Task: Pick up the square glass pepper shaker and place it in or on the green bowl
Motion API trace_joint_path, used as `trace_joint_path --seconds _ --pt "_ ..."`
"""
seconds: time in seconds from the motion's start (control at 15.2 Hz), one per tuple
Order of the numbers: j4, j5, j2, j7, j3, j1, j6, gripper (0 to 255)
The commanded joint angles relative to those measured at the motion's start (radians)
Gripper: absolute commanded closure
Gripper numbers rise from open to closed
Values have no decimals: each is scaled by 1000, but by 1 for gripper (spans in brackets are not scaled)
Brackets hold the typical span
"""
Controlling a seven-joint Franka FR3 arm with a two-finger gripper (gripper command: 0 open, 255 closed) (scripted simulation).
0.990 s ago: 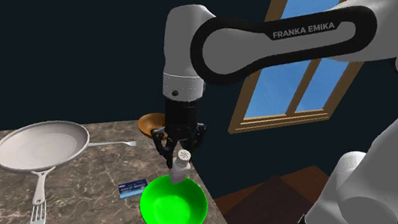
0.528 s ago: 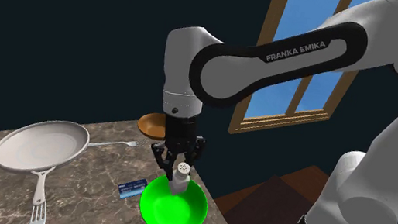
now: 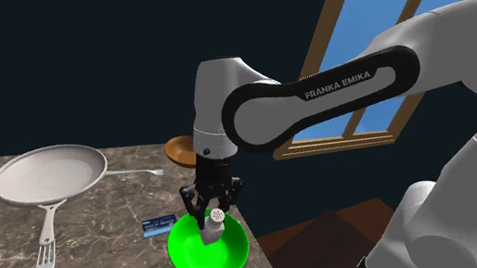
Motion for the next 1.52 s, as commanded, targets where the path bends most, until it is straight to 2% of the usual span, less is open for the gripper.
trace_joint_path --seconds 0.0,0.33,0.4,0.73,0.99,1.45 --pt "-4 -1 2 -2 -1 -1 6 255" --pt "-3 -1 2 -2 -1 -1 6 255" --pt "-3 -1 2 -2 -1 -1 6 0" --pt "-3 -1 2 -2 -1 -1 6 0" --pt "94 -4 -30 -5 -18 -13 -124 0" --pt "94 -4 -30 -5 -18 -13 -124 0"
